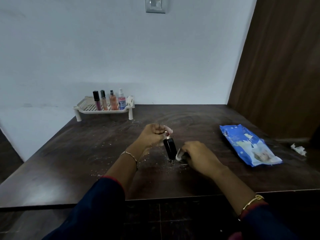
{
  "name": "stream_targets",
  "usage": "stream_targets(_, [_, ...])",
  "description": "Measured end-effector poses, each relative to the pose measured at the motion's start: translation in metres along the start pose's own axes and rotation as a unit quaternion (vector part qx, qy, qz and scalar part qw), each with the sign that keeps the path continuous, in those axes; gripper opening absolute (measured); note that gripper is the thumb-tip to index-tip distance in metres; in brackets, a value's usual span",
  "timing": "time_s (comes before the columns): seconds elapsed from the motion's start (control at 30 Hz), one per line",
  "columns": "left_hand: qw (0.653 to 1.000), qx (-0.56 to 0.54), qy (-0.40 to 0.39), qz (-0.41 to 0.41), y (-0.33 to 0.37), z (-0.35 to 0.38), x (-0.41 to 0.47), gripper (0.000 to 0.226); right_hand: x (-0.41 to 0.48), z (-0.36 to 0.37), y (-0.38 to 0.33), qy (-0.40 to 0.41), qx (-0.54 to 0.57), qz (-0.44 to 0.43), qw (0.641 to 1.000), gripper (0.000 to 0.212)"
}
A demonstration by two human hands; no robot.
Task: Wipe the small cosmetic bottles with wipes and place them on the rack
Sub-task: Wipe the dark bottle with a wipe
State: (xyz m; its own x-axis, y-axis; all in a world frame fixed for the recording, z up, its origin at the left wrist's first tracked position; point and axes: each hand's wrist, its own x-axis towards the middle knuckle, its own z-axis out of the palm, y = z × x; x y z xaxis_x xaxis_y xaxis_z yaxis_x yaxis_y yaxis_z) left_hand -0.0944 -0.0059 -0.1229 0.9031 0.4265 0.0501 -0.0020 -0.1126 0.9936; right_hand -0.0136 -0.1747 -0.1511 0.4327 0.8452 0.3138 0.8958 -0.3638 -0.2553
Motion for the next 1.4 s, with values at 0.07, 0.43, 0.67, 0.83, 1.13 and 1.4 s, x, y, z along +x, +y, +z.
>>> stream_targets(0.07, [1.0, 0.013, -0.004, 0.003, 0.001, -0.001, -0.001, 0.017, 0.007, -0.002, 0.002, 0.072, 0.069, 0.05, 0.994, 0.021])
stream_targets(0.43, [0.999, -0.009, -0.031, 0.009, -0.002, -0.003, -0.003, 0.032, 0.018, 0.021, -0.033, 0.241, 0.263, 0.125, 0.926, 0.008])
stream_targets(0.67, [0.999, -0.039, -0.026, 0.027, -0.006, 0.0, -0.009, 0.025, 0.012, 0.021, -0.033, 0.227, 0.251, 0.15, 0.929, 0.014])
stream_targets(0.83, [0.998, -0.052, 0.025, 0.037, -0.011, 0.0, -0.012, 0.017, -0.003, 0.032, -0.028, 0.181, 0.215, 0.187, 0.941, 0.017])
stream_targets(1.13, [0.993, -0.018, 0.077, 0.087, -0.02, 0.002, -0.014, 0.025, 0.006, 0.027, -0.036, 0.219, 0.298, 0.21, 0.905, 0.006])
stream_targets(1.4, [0.989, -0.061, 0.123, 0.056, -0.038, 0.005, -0.018, 0.047, 0.022, 0.035, -0.039, 0.218, 0.242, 0.141, 0.935, 0.02])
